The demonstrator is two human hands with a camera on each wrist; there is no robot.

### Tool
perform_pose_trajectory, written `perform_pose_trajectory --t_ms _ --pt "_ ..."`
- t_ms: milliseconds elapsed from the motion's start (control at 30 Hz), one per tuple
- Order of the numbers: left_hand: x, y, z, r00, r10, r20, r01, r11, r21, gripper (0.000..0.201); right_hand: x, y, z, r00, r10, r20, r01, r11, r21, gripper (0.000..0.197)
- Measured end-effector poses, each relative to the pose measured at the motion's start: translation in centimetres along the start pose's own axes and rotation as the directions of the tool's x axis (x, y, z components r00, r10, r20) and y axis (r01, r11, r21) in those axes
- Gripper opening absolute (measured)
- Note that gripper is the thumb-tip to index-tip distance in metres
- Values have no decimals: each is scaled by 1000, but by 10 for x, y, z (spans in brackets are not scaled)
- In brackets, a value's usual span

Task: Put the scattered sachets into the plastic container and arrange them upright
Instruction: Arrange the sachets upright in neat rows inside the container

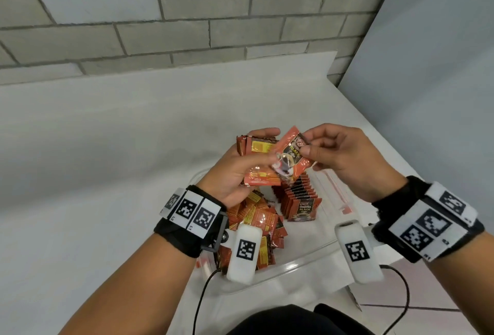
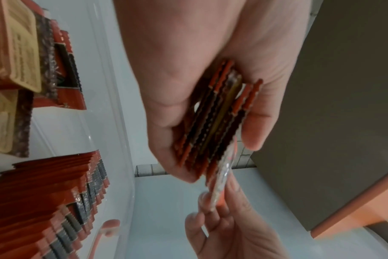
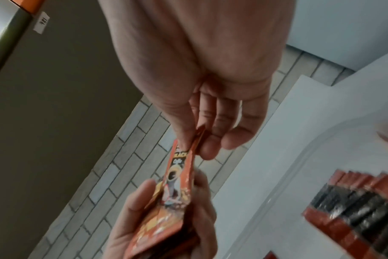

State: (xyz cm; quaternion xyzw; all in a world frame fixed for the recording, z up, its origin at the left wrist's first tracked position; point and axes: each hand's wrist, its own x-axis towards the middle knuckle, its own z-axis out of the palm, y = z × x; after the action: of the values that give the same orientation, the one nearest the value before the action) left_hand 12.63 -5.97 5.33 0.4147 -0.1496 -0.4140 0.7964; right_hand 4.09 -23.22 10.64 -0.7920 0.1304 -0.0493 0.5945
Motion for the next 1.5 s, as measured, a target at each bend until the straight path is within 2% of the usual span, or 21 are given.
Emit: perform_pose_trajectory --t_ms 67,133,233,300,367,600,667,767,900,1033,1200,1400,1500 --pt "1 1 -6 997 -21 -74 19 999 -28 36 -2 2 -14 1000 -4 -17 2 997 -83 10" --pt "3 1 -12 987 -29 -158 18 997 -69 32 -8 7 -26 999 -3 41 14 962 -273 10" --pt "4 -1 -15 980 -24 -198 7 996 -87 33 -18 20 -31 981 76 177 59 757 -650 10" --pt "5 -4 -16 979 -33 -203 16 996 -87 34 -20 29 -26 963 143 228 85 641 -763 3" --pt "5 -6 -16 978 -45 -205 28 996 -87 34 -16 38 -21 949 180 258 116 562 -819 4" --pt "6 -7 -16 977 -57 -204 44 997 -71 33 -6 50 -4 909 298 292 164 389 -906 7" --pt "7 -8 -17 977 -58 -205 46 997 -63 31 -6 49 -1 904 316 289 176 343 -923 12" --pt "7 -8 -17 976 -53 -210 42 997 -58 34 -6 45 3 902 335 274 181 284 -942 3" --pt "7 -8 -17 977 -54 -204 44 997 -57 35 -6 43 6 905 324 277 216 212 -953 9" --pt "8 -9 -19 979 -61 -195 51 997 -54 36 -7 45 7 914 300 274 233 165 -958 14" --pt "9 -10 -21 978 -64 -199 55 997 -54 34 -8 47 5 917 281 284 249 154 -956 12" --pt "10 -11 -22 977 -73 -202 56 995 -87 33 -7 50 1 924 238 300 261 181 -948 8" --pt "11 -11 -21 978 -80 -195 58 992 -113 33 -7 48 -5 935 205 290 242 229 -943 9"
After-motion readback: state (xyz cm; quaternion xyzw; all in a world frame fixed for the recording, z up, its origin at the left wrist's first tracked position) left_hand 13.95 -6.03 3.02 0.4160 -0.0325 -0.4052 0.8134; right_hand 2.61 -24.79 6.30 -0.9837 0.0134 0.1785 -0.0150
